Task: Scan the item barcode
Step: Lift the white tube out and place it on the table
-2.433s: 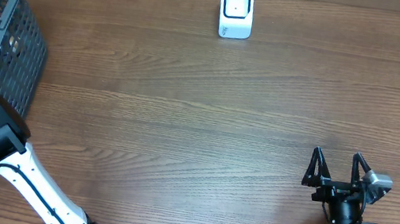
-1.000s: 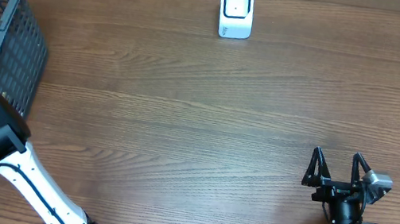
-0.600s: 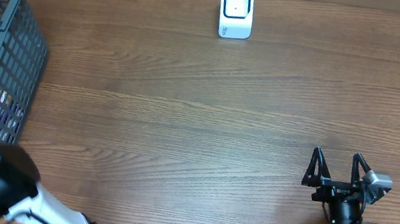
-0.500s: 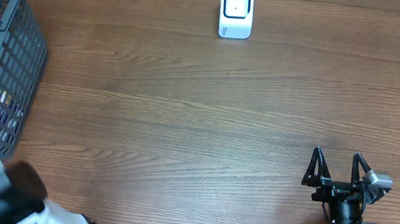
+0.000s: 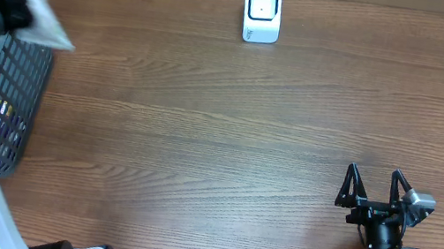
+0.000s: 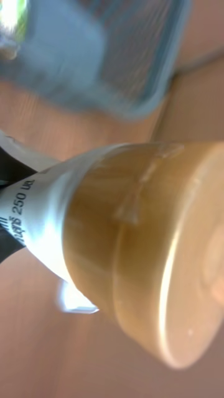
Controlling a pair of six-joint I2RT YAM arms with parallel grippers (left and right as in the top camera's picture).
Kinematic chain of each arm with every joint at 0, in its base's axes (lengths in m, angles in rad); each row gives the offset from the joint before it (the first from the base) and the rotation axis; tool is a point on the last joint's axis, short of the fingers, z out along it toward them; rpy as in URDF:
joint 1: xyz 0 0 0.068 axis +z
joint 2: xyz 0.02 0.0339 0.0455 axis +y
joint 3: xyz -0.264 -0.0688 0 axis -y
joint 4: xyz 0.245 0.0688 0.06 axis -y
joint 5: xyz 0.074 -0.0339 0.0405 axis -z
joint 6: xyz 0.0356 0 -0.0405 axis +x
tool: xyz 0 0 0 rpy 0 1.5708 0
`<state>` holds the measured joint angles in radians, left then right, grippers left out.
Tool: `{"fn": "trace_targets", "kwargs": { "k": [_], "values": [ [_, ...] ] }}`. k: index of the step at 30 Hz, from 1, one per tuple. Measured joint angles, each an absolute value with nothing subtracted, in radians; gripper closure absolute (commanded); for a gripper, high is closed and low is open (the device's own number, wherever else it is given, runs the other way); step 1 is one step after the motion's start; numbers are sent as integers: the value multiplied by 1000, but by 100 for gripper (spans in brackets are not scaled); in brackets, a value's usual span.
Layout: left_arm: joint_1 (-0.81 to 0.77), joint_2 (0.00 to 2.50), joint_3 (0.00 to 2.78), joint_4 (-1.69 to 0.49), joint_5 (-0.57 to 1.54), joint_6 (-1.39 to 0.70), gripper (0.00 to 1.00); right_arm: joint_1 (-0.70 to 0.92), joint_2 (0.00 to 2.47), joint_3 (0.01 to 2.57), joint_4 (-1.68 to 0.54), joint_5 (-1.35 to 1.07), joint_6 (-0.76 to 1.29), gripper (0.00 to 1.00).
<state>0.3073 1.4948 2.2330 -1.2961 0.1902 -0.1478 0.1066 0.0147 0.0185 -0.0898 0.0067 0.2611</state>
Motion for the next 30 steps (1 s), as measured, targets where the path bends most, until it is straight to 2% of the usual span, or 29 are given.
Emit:
{"fn": "trace_targets", "kwargs": {
  "k": [5,10,13,25,26,29,30],
  "values": [
    [140,1551,2198,-1492,172,-183,96,107,15,19,-90,7,261,0],
    [44,1631,2042,-1492,111,-244,96,107,15,19,-90,7,261,0],
    [9,1691,1907,-1422,88,-281,96,107,15,19,-90,7,261,0],
    [-20,1762,1357,-916,63,-392,94,107,15,19,-90,7,261,0],
    [-20,1763,1325,-886,62,-392,89,107,15,19,-90,6,261,0],
    [-20,1763,1264,-841,63,-388,54,107,15,19,-90,7,261,0],
    [-20,1763,1257,-834,63,-389,50,106,15,19,-90,7,261,0]
  ]
}}
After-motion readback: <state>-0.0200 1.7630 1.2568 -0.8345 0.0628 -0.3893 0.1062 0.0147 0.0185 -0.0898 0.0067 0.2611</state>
